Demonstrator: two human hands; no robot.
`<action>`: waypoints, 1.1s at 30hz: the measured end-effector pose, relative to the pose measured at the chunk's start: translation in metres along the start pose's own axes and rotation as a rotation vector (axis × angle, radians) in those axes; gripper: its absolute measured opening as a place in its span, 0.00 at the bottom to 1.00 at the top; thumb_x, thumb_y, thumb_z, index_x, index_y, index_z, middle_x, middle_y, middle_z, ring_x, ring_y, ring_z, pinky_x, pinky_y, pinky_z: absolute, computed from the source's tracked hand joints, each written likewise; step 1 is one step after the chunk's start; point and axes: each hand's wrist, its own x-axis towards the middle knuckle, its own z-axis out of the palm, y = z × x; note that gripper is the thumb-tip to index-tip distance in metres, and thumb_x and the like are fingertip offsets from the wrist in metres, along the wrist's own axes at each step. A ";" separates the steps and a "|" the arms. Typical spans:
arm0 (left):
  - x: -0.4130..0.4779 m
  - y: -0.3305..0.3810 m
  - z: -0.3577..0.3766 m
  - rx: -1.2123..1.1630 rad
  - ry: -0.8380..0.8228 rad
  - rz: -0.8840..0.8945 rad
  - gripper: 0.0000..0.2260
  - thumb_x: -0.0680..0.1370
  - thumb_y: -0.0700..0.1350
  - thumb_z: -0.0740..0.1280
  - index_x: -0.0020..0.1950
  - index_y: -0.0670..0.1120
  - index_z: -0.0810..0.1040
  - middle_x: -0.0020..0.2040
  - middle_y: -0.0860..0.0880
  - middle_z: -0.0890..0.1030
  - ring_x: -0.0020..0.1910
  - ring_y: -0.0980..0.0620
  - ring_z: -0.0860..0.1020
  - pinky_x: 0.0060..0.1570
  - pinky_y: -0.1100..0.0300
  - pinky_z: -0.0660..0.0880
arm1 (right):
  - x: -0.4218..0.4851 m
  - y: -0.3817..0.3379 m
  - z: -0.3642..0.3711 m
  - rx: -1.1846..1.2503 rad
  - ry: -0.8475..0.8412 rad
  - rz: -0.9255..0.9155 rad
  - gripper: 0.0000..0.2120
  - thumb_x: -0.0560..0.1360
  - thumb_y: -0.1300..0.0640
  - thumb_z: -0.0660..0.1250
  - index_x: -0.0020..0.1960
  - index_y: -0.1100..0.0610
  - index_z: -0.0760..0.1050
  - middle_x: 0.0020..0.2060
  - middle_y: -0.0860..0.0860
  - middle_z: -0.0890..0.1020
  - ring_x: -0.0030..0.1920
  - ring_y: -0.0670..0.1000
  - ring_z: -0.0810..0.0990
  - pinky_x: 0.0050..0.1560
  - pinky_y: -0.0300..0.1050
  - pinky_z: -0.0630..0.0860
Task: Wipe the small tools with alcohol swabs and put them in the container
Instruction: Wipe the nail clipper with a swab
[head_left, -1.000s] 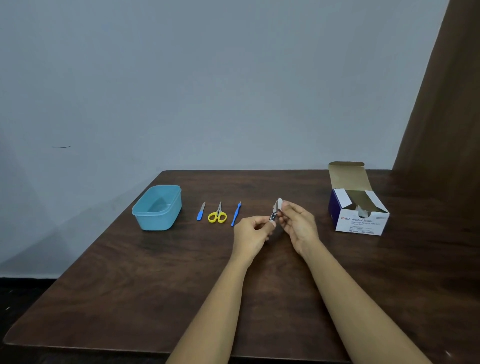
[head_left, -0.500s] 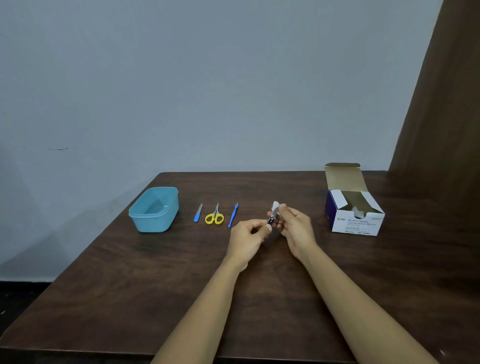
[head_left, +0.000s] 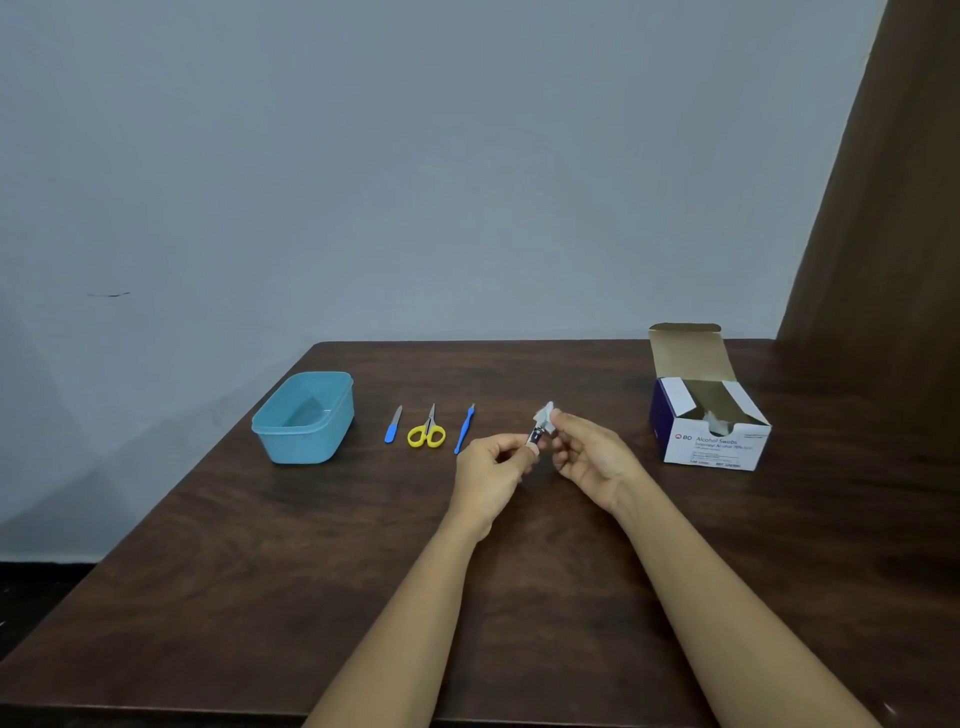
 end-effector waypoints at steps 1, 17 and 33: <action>0.000 0.000 0.000 0.004 0.000 0.002 0.06 0.77 0.42 0.67 0.51 0.48 0.84 0.40 0.54 0.83 0.37 0.61 0.78 0.37 0.68 0.73 | 0.001 0.000 -0.001 0.007 -0.009 -0.001 0.09 0.75 0.62 0.68 0.55 0.62 0.79 0.36 0.55 0.81 0.33 0.45 0.75 0.34 0.36 0.71; -0.001 0.003 0.001 0.059 -0.021 -0.003 0.07 0.78 0.42 0.67 0.51 0.50 0.84 0.44 0.54 0.83 0.42 0.58 0.78 0.40 0.67 0.74 | -0.001 -0.006 -0.004 -0.001 0.037 -0.030 0.07 0.73 0.64 0.71 0.51 0.58 0.80 0.38 0.50 0.82 0.35 0.44 0.74 0.32 0.35 0.69; 0.000 0.001 0.001 0.060 -0.003 0.015 0.07 0.77 0.43 0.68 0.51 0.50 0.84 0.42 0.55 0.83 0.41 0.58 0.78 0.42 0.64 0.76 | -0.002 -0.005 0.002 -0.063 0.135 -0.062 0.09 0.77 0.58 0.67 0.55 0.59 0.79 0.41 0.52 0.83 0.35 0.45 0.76 0.34 0.37 0.70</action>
